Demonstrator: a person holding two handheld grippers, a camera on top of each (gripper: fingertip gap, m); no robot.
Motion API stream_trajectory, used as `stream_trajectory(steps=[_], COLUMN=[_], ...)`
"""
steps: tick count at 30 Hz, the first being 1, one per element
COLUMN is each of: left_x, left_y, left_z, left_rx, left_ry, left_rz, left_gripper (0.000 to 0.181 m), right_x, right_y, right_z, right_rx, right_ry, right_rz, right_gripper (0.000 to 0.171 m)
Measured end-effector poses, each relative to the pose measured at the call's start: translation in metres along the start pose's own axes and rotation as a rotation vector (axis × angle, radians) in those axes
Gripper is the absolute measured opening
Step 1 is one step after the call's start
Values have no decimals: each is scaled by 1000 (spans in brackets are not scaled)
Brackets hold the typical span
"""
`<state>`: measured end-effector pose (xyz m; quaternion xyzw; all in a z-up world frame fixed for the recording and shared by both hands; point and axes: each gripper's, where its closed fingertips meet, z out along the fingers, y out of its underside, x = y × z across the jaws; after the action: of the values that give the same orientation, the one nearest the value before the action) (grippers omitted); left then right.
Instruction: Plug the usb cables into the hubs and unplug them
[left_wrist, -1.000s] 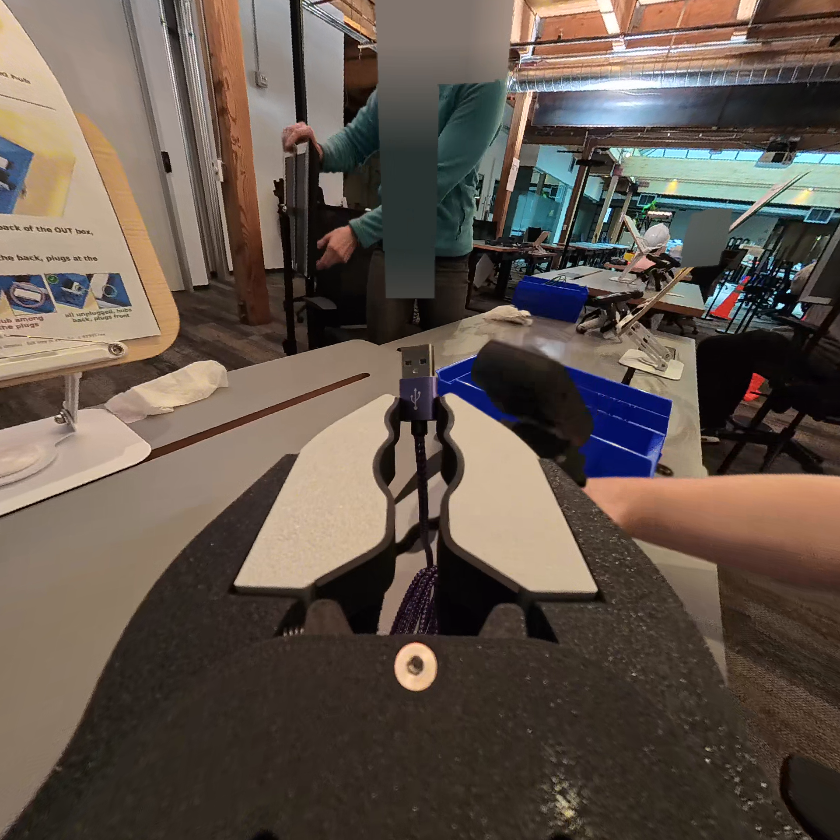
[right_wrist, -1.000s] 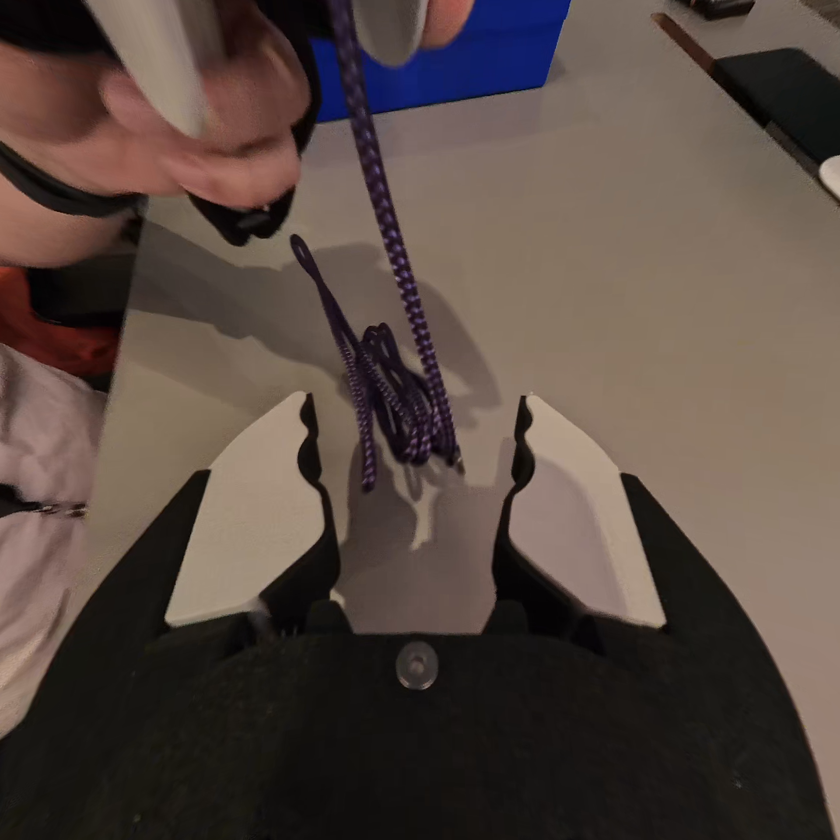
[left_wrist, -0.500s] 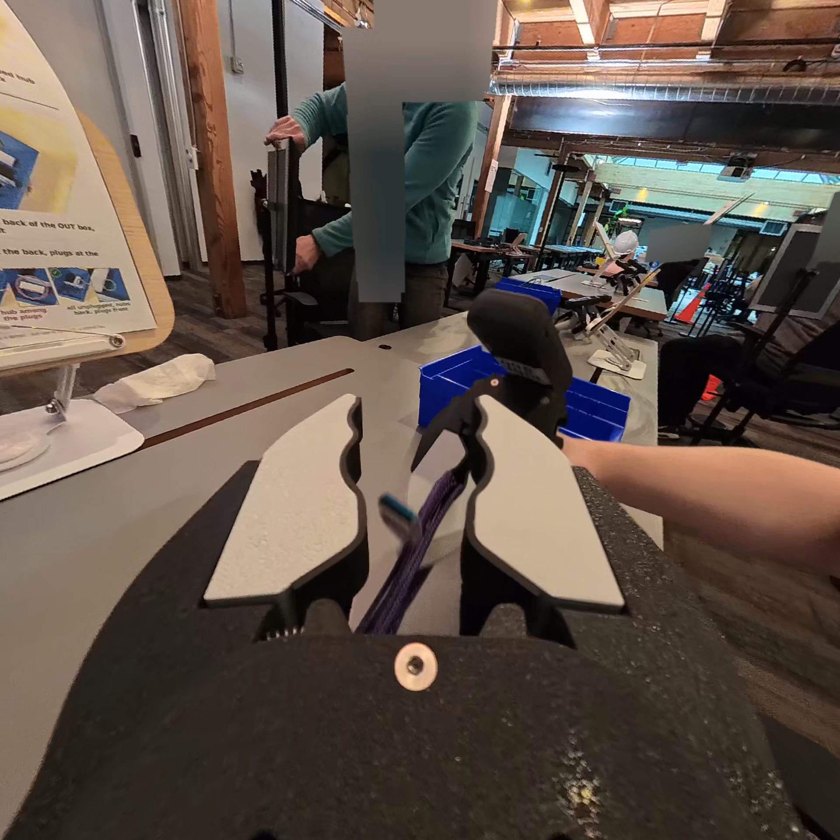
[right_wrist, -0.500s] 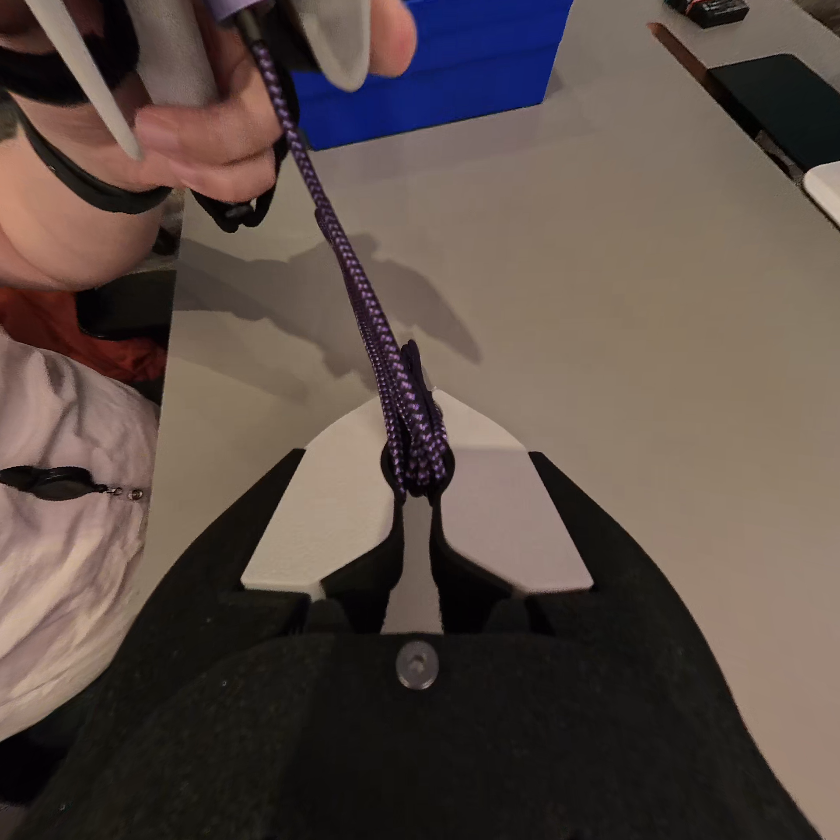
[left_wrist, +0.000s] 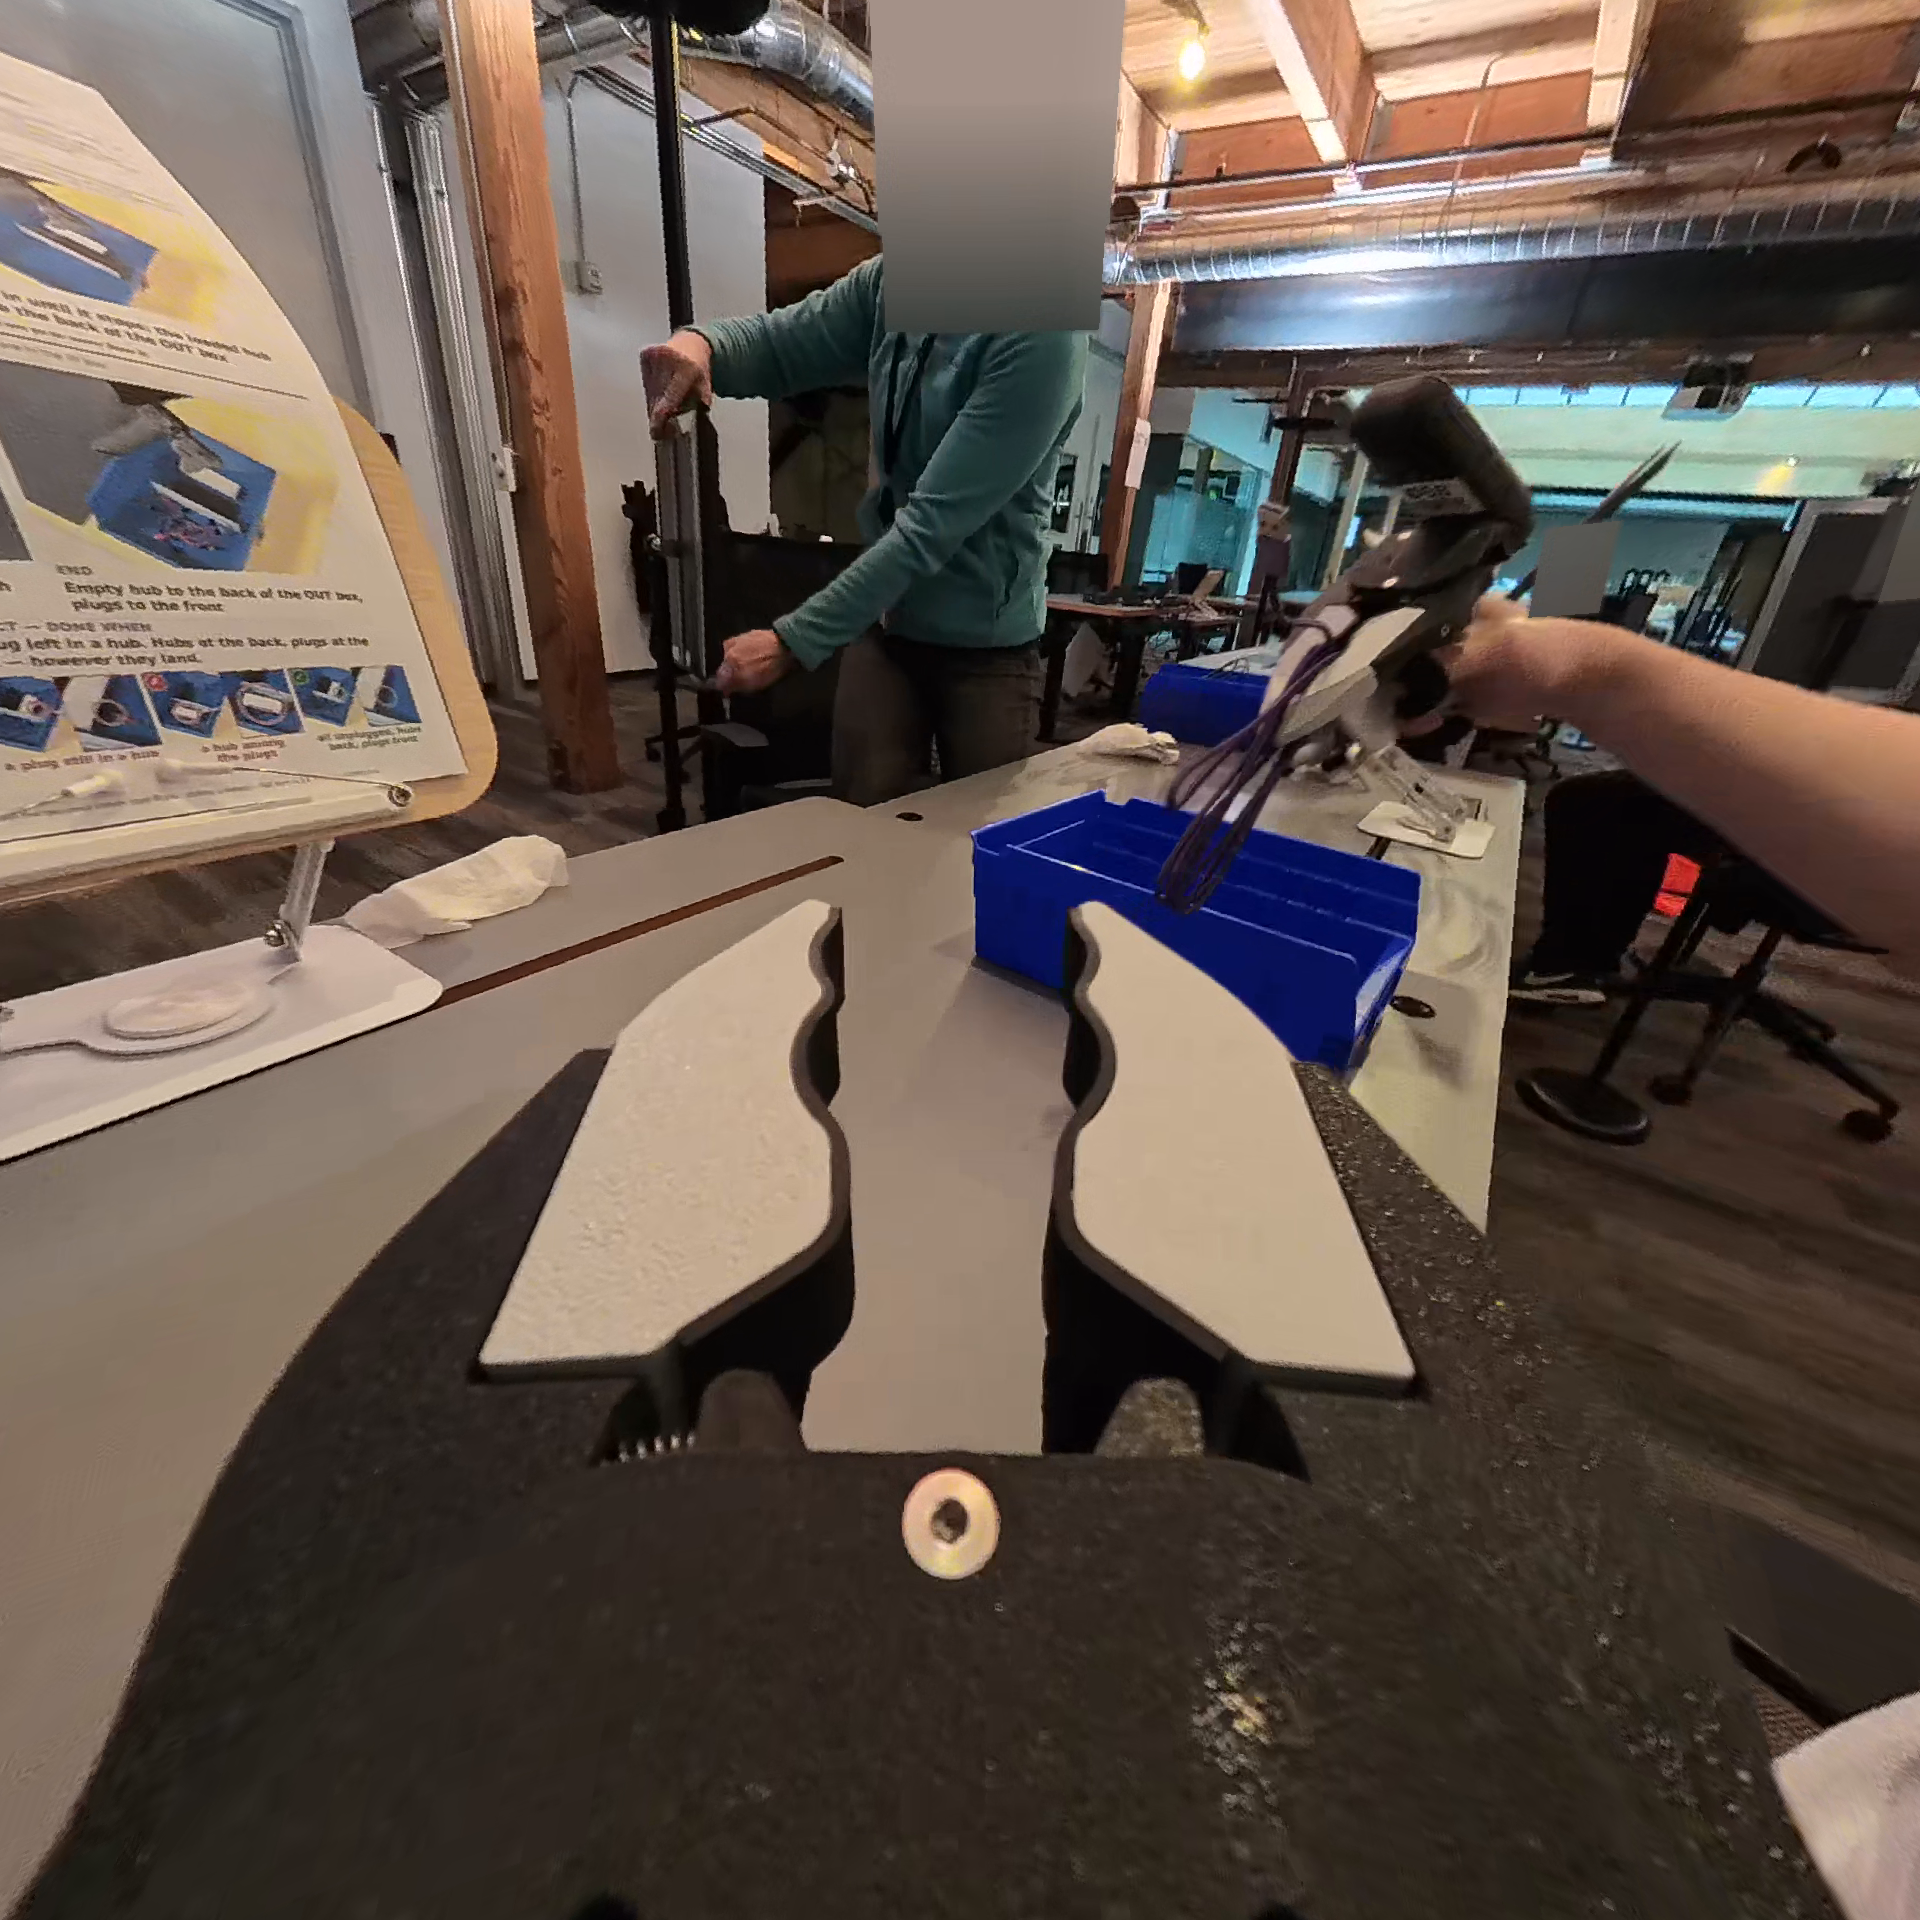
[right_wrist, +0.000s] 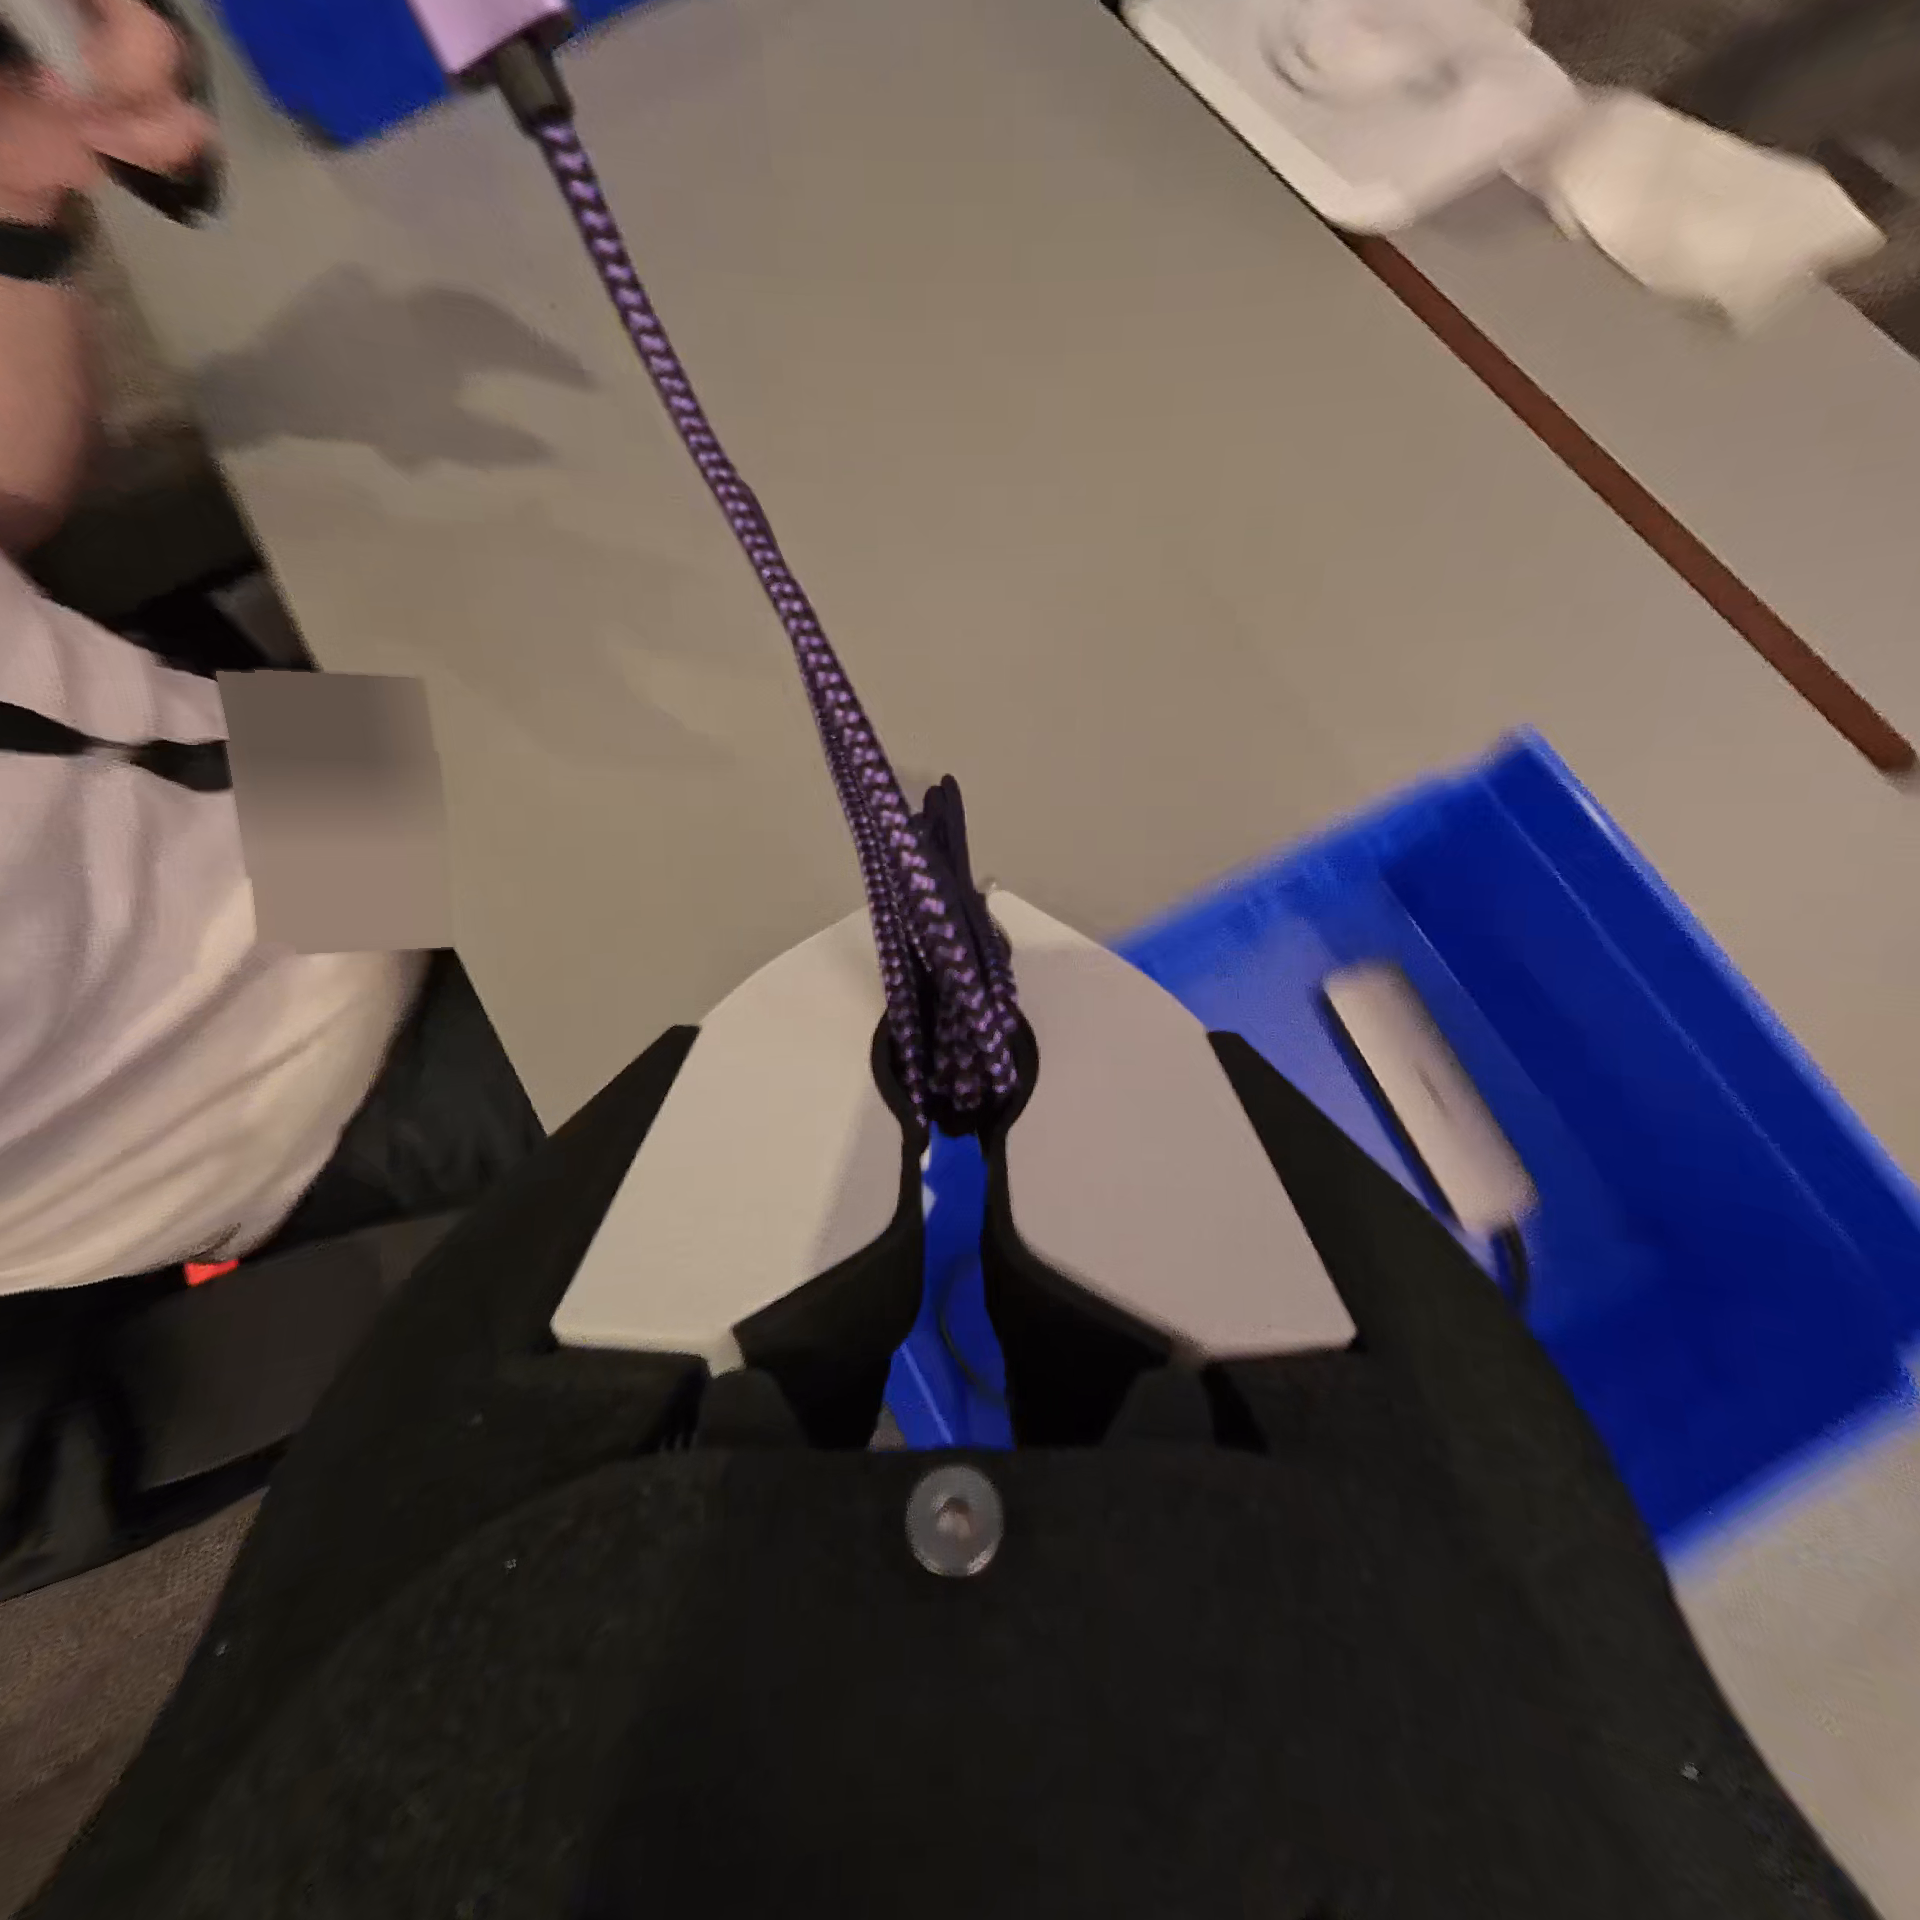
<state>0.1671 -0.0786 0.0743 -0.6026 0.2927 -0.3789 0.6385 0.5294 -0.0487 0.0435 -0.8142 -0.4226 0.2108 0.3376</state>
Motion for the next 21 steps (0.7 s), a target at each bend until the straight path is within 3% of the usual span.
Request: stream_trajectory(steps=[3,9,15,19,21], left_x=[6,20,33,37,39], left_y=[5,10,13,14,13], left_z=[0,9,12,14,14], left_rx=[-13,-47,-77,-84,-86], left_ry=[-4,11,16,18,18], left_rz=[20,43,87,95,104], left_gripper=[39,38,37,37,38], right_x=[31,54,29,40,54], right_y=[49,118,144,168,176], right_z=[-27,-23,9,19,15], right_rx=[26,11,-8,-166,-223], right_ry=[64,91,-205,-87,53], right_rz=[165,349,622,613,555], right_gripper=[6,4,3,9,22])
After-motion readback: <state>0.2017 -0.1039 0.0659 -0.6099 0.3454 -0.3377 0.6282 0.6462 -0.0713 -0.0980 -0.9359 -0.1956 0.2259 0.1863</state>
